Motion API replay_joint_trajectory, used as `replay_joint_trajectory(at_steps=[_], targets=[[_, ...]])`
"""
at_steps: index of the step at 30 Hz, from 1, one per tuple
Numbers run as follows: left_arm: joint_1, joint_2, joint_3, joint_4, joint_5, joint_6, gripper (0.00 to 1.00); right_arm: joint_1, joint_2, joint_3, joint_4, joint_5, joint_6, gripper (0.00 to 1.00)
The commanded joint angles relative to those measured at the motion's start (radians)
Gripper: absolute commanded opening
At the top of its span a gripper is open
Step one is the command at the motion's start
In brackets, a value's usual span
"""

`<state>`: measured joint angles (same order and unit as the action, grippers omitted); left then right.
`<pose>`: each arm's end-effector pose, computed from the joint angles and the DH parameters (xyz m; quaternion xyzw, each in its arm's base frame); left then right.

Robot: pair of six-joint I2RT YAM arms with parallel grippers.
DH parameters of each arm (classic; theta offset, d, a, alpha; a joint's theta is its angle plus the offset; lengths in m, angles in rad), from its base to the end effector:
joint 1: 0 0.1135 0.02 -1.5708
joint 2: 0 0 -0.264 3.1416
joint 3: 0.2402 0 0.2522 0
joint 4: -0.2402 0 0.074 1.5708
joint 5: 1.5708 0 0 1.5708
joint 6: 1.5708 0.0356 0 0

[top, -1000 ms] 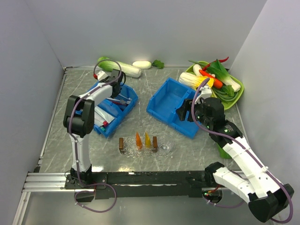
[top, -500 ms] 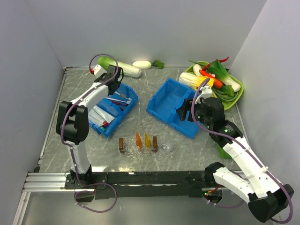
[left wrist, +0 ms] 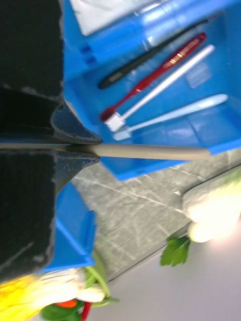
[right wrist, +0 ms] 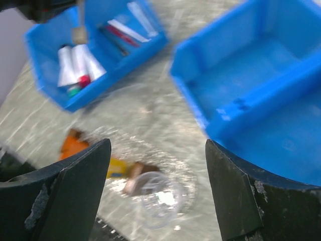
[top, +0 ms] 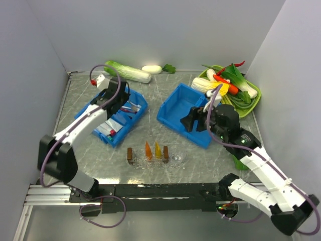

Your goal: Prepare toiletry sets of a toothbrush and toothpaste on the tray

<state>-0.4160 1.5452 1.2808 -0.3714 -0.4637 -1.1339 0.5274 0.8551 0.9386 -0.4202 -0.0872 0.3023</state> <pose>0.3271 -0.1271 0.3085 -0.4022 0.7771 -0.1603 0.4569 0.1619 0.0979 0.3568 -0.1166 0.8068 0.2655 0.5147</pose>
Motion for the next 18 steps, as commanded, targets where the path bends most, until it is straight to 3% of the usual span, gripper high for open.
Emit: replay_joint_trajectory(at_steps=[1,10,18], targets=[[-0.015,-0.16,-0.11,0.028,0.04,-0.036,0.01,0.175,0.031,0.106,-0.021,0.124,0.015,0.82],[-0.134,-0.411,-0.323,0.002,0.079,-0.102,0.01,0.469,0.269,0.233,-0.034,0.319,0.087,0.8],[-0.245,-0.526,-0.422,-0.014,0.071,-0.168,0.01,0.605,0.469,0.37,-0.054,0.385,0.112,0.76]])
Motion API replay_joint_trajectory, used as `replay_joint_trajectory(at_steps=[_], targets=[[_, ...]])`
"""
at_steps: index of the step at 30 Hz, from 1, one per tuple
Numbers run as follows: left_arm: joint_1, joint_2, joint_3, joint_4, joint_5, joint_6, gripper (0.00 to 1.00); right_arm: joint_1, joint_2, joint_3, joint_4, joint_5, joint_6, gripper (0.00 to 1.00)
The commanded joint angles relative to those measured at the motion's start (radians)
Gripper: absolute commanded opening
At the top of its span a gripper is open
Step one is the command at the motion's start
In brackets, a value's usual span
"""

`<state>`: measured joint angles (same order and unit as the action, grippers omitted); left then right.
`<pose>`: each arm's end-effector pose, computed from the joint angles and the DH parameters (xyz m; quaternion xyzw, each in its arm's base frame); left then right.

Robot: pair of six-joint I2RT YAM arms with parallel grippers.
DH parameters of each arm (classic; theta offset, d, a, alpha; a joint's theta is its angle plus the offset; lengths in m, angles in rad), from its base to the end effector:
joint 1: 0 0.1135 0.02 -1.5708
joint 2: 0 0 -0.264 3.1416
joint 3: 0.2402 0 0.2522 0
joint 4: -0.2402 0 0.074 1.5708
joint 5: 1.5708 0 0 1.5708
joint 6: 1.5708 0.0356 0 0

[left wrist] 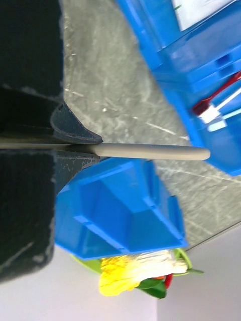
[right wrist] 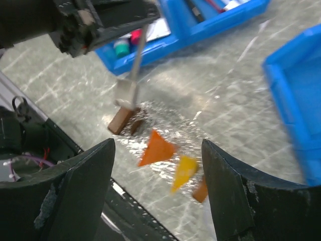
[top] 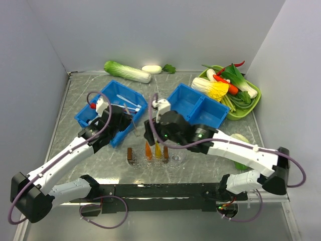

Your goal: Prepare toiletry sets of a toothbrush and toothpaste on the tray

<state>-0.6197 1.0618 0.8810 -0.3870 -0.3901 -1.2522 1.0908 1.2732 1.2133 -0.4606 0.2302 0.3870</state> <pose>0.1977 -0.1245 0.3015 -0.3561 0.7886 -0.2789 0.4165 0.1388 0.2490 0.3571 -0.2422 0.8267 0.2620 0.4351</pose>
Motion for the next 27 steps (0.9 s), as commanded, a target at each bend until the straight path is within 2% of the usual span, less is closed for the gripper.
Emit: replay_joint_trajectory(at_steps=[1,9,18,27], targets=[[-0.049,-0.049,-0.03,0.008,-0.006,-0.059,0.01,0.05,0.083,0.104,-0.015,0.072,0.03,0.76],[-0.084,-0.069,-0.057,0.014,-0.01,-0.081,0.01,0.092,0.254,0.219,-0.079,0.113,0.044,0.73],[-0.092,-0.069,-0.053,0.017,-0.026,-0.082,0.01,0.093,0.33,0.267,-0.119,0.141,0.044,0.66],[-0.094,-0.097,-0.062,0.011,-0.043,-0.09,0.01,0.096,0.337,0.267,-0.107,0.141,0.038,0.48]])
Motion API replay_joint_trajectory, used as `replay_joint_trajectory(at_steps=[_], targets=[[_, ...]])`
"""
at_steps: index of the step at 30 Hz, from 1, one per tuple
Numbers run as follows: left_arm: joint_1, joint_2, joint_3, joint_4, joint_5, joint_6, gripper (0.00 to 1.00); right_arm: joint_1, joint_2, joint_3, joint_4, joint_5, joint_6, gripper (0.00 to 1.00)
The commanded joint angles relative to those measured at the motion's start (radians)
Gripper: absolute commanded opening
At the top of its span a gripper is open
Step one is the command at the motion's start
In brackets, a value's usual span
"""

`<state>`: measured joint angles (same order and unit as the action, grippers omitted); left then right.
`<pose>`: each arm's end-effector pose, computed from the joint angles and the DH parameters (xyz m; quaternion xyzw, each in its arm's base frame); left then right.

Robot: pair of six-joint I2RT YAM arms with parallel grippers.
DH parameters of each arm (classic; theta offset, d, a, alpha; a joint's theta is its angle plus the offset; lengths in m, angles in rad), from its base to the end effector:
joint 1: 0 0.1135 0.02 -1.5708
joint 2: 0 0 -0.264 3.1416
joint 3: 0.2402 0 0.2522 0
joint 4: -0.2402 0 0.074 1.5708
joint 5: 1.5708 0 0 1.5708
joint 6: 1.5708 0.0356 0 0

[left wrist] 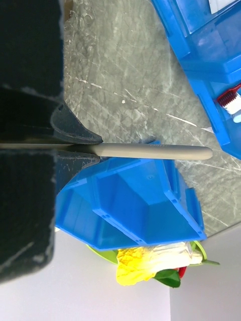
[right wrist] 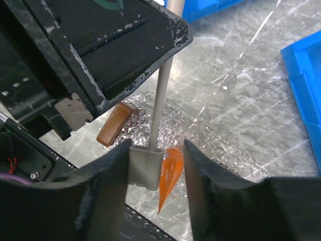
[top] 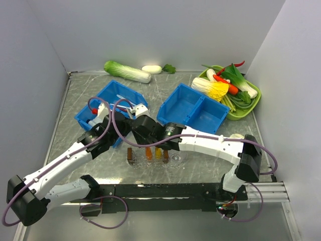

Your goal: Prepare toiletry sets of a toothbrush and toothpaste on the tray

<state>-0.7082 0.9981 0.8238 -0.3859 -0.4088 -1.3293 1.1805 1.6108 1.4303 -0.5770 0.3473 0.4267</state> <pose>0.1755 -0.1317 0.2953 -0.3554 0.7858 -0.3104 0.3998 0.1483 0.3287 0.3185 -0.2694 0.8663 0.1703 0.3847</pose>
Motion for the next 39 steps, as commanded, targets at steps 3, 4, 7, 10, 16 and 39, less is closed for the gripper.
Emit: replay_joint_trajectory(at_steps=[3,4,7,10,16,39], targets=[[-0.007,-0.036,-0.009,0.013,-0.022,-0.011,0.01,0.005,0.0,0.047,0.011,0.022,0.0,0.41],[-0.007,-0.038,-0.009,0.015,-0.019,-0.007,0.01,0.007,0.0,0.047,0.011,0.022,0.0,0.37],[-0.007,-0.038,-0.009,0.025,-0.013,0.01,0.01,0.008,0.003,0.05,0.008,0.022,0.001,0.33],[-0.007,-0.036,-0.008,0.038,-0.007,0.041,0.13,0.008,0.0,0.05,0.006,0.022,0.004,0.26],[-0.007,-0.082,-0.008,0.042,-0.053,0.099,0.59,0.005,-0.034,0.047,0.003,0.009,-0.002,0.18],[0.013,-0.414,-0.034,0.107,0.12,0.994,0.96,-0.111,-0.434,-0.153,-0.165,-0.398,-0.088,0.18]])
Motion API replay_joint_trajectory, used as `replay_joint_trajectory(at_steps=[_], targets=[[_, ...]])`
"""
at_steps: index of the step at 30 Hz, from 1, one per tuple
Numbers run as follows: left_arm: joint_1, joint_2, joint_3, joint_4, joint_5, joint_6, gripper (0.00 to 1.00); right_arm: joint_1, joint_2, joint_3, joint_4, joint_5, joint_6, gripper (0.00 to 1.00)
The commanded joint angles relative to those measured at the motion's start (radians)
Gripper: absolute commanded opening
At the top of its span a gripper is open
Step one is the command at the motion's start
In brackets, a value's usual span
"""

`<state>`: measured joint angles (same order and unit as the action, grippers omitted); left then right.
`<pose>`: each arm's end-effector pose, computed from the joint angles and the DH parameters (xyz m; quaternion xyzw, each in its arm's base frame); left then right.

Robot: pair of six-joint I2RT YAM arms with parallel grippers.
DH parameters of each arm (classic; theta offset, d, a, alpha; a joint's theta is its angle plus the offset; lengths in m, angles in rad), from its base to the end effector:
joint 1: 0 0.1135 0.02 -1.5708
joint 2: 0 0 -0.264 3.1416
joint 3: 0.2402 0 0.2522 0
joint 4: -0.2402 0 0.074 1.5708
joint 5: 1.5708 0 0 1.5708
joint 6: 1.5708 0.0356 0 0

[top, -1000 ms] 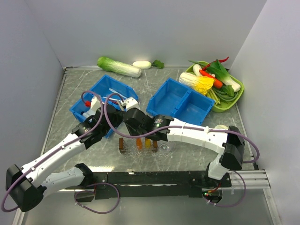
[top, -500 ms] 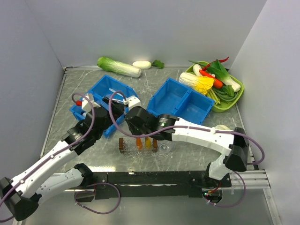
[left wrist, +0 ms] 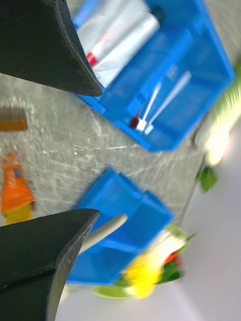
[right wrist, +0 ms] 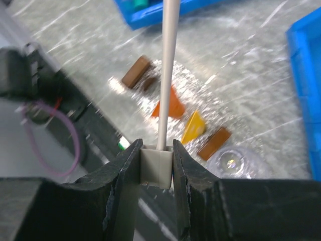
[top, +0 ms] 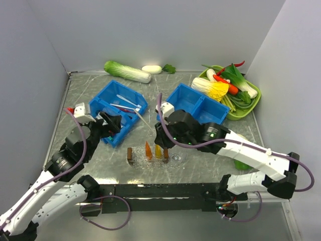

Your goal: Prepare toiletry sets of a toothbrush and toothpaste on the tray

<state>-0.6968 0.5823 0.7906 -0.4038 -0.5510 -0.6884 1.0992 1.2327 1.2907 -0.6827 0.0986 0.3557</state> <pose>0.1110 -0.0686 0.3478 -0.1695 0.7443 -0.2282 0.6043 0.1223 0.2320 0.3727 -0.3020 0.8365 0.2698 0.3690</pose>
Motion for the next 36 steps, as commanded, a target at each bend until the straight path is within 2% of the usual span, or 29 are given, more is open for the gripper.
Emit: replay_joint_trajectory(at_steps=[1,3,4,5,8,12,14,24,33,36], targets=[[0.002,0.014,0.012,0.114,0.39,0.39,0.97,-0.036,-0.067,-0.013,-0.07,-0.178,-0.015,0.18],[0.002,0.059,0.035,0.071,0.515,0.498,0.96,-0.061,-0.076,-0.01,-0.095,-0.273,-0.008,0.18],[0.0,0.071,0.036,0.057,0.652,0.544,0.97,-0.068,-0.081,-0.007,-0.121,-0.305,-0.009,0.18],[0.0,0.08,0.038,0.046,0.689,0.608,0.98,-0.071,-0.081,-0.005,-0.138,-0.333,-0.006,0.18],[-0.01,0.071,0.015,0.071,0.747,0.659,0.99,-0.082,-0.087,0.004,-0.199,-0.407,0.0,0.18],[-0.018,-0.027,-0.06,0.169,0.825,0.714,0.97,-0.097,-0.093,-0.002,-0.258,-0.448,0.002,0.17],[-0.02,-0.032,-0.059,0.169,0.908,0.733,0.97,-0.104,-0.091,-0.002,-0.282,-0.47,-0.007,0.17],[-0.046,0.128,0.044,0.051,1.284,0.714,0.97,-0.113,-0.042,0.015,-0.37,-0.657,-0.073,0.15],[-0.101,0.247,0.044,0.02,1.47,0.696,0.99,-0.111,-0.029,0.01,-0.411,-0.778,-0.135,0.15],[-0.122,0.289,0.035,0.019,1.507,0.658,0.89,-0.11,-0.021,0.015,-0.414,-0.796,-0.146,0.15]])
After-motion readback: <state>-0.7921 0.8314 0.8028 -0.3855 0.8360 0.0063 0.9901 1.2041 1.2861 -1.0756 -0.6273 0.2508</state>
